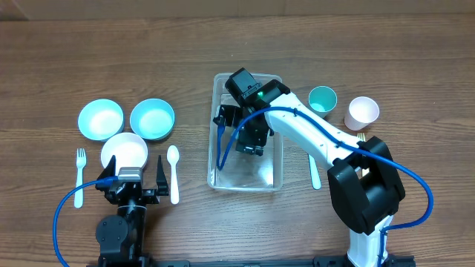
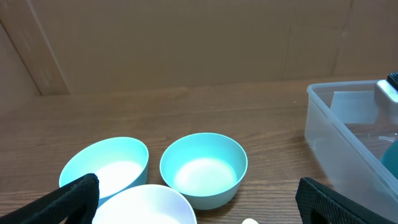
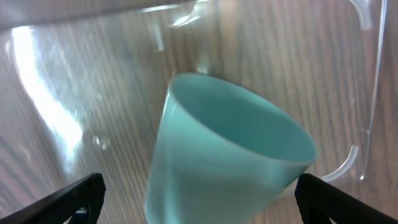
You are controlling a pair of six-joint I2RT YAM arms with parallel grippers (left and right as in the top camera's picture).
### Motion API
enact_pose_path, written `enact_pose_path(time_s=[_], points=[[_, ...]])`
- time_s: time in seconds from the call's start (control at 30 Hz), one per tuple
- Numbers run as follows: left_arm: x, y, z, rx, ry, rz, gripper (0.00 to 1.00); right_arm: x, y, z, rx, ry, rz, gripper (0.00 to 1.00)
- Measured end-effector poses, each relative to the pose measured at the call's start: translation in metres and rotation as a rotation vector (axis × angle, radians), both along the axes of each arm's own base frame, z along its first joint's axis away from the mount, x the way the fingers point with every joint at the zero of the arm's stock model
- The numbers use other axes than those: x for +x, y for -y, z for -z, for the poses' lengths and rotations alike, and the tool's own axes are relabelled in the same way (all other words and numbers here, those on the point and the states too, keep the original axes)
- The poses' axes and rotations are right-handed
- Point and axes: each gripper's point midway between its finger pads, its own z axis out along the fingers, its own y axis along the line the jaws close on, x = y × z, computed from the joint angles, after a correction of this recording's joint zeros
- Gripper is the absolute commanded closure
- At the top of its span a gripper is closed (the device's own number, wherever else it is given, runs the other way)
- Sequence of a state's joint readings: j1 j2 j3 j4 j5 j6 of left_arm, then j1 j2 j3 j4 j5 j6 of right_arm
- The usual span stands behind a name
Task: Pack container
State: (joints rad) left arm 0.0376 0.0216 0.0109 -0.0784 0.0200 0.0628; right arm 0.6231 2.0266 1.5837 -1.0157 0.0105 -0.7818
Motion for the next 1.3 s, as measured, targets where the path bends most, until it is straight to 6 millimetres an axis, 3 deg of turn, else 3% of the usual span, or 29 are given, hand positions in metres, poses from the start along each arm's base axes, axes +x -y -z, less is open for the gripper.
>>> enact_pose_path(time_s=[0.13,0.3,0.43,0.57,0.77,1.0,1.3], points=[[0.000,0.000,0.000,0.000,0.000,0.000,0.00,0.000,-0.007,-0.001,0.059,-0.028,0.163,0.04],[0.000,0.000,0.000,0.000,0.000,0.000,0.00,0.020,-0.025,-0.017,0.192,-0.013,0.481,0.10],[0.000,0.000,0.000,0.000,0.000,0.000,0.00,0.025,-0.030,-0.021,0.239,-0.024,0.613,0.10],[0.000,0.000,0.000,0.000,0.000,0.000,0.00,0.024,-0.030,-0.021,0.251,-0.041,0.691,0.23],[0.000,0.000,0.000,0.000,0.000,0.000,0.00,0.026,-0.028,-0.021,0.276,-0.067,0.903,0.26],[0.000,0.000,0.000,0.000,0.000,0.000,0.00,0.025,-0.008,-0.017,0.234,-0.045,1.186,0.24],[0.000,0.000,0.000,0.000,0.000,0.000,0.00,0.026,0.005,-0.016,0.214,-0.004,1.350,0.23]])
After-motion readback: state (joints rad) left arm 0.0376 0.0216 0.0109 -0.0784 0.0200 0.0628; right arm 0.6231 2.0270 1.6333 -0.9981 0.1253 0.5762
